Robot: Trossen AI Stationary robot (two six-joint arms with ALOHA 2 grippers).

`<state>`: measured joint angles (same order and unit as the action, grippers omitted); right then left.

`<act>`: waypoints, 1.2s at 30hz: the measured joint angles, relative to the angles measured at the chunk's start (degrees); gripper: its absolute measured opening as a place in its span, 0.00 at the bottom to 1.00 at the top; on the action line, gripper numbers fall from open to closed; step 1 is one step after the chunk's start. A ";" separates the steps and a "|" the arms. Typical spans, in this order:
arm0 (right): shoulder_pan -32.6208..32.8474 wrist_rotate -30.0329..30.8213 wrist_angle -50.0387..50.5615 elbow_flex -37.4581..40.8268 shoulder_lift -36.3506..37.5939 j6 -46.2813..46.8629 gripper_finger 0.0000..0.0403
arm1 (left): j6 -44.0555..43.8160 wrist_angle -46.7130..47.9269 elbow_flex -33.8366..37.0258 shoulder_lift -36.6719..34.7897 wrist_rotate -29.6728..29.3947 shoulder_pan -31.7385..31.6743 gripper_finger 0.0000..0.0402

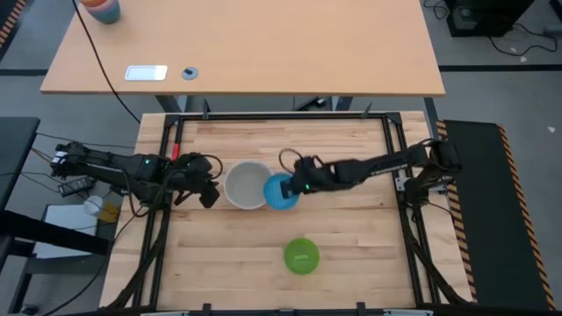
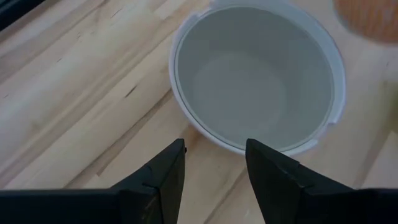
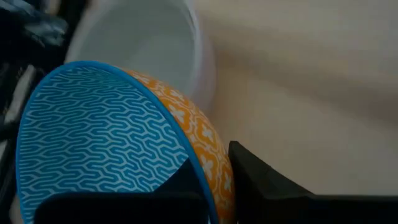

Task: Nest bowls inside each other
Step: Stack the blue bowl on top of the gray bowl

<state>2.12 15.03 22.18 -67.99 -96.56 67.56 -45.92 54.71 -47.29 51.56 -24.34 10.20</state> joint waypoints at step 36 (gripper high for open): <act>-6.24 -10.83 1.81 -21.48 -23.14 -23.55 0.12 | -11.07 -1.34 0.00 0.19 7.50 0.00 0.43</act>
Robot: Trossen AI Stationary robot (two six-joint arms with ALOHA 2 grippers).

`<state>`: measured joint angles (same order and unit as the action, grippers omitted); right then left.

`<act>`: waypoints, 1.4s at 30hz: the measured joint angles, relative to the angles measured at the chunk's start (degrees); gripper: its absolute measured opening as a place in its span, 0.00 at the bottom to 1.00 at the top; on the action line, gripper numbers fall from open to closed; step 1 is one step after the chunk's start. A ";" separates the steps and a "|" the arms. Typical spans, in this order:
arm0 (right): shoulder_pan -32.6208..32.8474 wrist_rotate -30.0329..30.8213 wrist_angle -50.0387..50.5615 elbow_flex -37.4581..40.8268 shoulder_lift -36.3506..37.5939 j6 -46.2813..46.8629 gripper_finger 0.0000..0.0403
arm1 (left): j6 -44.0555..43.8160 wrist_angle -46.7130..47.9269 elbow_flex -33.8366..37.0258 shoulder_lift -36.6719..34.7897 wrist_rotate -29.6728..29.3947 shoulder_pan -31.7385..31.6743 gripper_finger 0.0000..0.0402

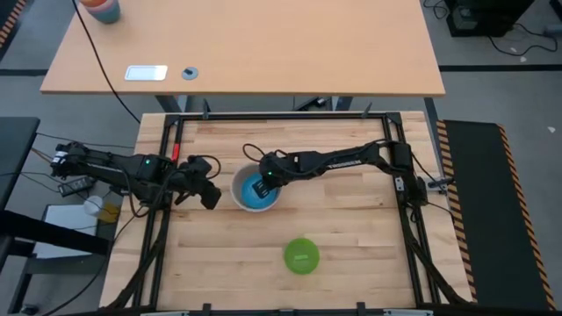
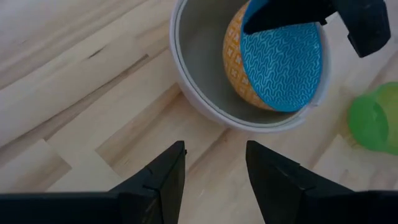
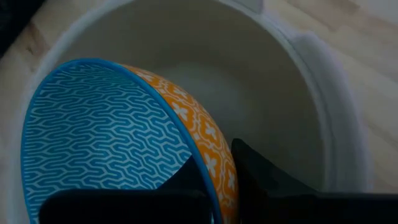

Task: Nest bowls inside each other
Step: Stack the blue bowl on top of the gray bowl

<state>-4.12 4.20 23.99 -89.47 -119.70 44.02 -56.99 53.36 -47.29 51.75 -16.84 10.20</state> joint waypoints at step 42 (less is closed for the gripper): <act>-1.56 -2.36 1.98 0.06 0.11 -1.26 0.23 | 6.04 -3.11 -0.03 0.00 -1.99 0.00 0.43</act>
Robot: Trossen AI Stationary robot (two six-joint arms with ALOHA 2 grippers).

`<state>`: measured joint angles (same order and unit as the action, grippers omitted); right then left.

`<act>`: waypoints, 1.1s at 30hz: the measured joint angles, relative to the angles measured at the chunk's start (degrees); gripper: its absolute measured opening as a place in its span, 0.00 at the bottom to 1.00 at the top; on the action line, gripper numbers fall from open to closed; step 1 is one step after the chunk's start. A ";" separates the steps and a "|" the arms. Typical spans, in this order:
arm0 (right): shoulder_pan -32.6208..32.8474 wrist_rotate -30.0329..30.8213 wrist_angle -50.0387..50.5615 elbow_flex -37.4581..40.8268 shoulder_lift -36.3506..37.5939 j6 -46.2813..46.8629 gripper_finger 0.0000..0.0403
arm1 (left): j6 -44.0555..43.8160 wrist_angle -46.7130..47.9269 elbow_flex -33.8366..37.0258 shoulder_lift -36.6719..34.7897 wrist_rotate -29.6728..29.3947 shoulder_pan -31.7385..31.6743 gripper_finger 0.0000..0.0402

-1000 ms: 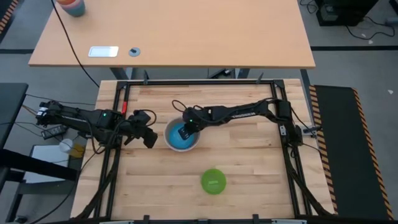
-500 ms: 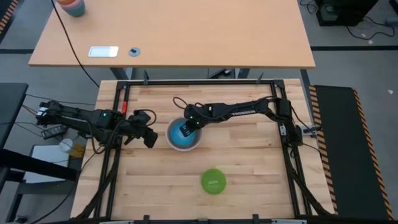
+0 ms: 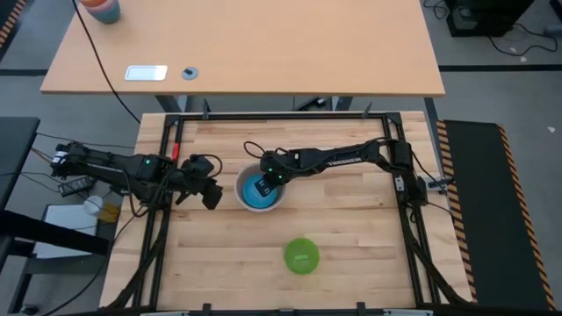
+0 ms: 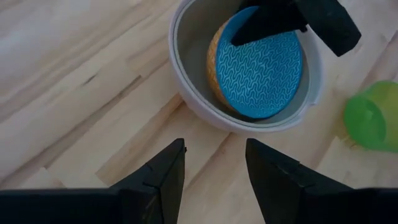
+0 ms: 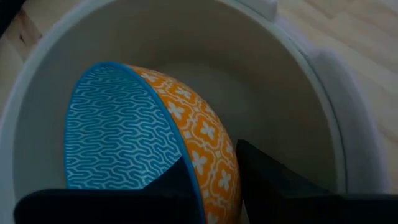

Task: Nest bowls inside each other
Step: Stack the blue bowl on top of the gray bowl, then stack the green bowl on top of the blue bowl

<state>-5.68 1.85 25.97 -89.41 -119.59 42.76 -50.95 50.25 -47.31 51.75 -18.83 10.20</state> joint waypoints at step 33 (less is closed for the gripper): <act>1.08 7.26 5.83 -5.81 8.18 -26.42 0.48 | 6.49 -3.41 -0.02 0.07 -16.09 -1.17 0.43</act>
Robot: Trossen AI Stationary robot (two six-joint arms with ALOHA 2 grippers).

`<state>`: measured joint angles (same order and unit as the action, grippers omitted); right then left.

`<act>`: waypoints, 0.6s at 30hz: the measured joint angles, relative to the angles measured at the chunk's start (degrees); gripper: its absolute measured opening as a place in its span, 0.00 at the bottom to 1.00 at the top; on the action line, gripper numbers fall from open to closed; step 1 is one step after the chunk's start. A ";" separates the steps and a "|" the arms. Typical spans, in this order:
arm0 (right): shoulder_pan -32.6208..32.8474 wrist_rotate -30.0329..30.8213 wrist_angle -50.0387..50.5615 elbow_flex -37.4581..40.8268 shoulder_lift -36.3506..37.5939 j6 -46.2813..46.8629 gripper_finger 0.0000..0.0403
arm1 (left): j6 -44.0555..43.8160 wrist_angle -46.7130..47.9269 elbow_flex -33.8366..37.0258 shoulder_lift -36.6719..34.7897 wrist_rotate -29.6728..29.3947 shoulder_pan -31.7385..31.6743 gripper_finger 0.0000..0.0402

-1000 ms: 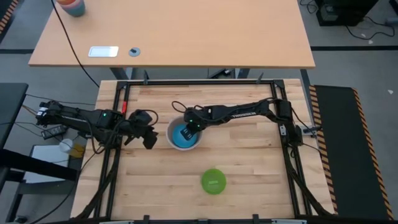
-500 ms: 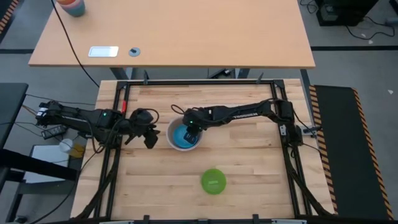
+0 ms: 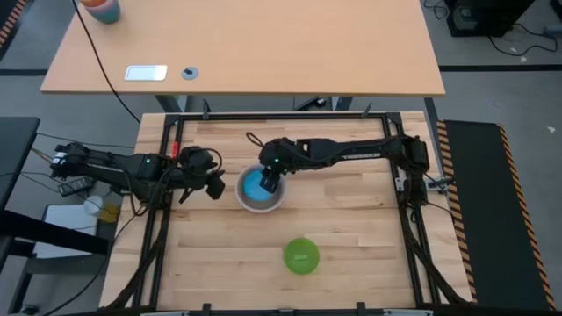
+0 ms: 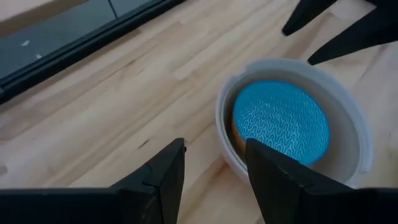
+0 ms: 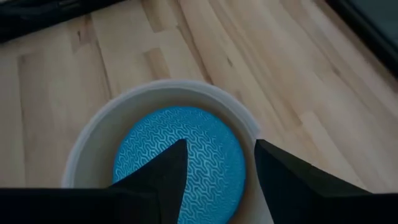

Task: Nest bowls inside each other
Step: Stack the green bowl on top of the blue bowl

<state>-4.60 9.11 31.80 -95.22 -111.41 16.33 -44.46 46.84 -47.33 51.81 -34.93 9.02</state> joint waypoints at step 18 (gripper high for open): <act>9.99 -2.98 29.44 1.33 2.44 24.37 0.48 | -7.13 -3.21 0.00 11.01 6.18 -1.89 0.43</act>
<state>5.39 6.13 61.24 -93.89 -108.97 40.70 -51.59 43.63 -47.33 62.82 -28.75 7.14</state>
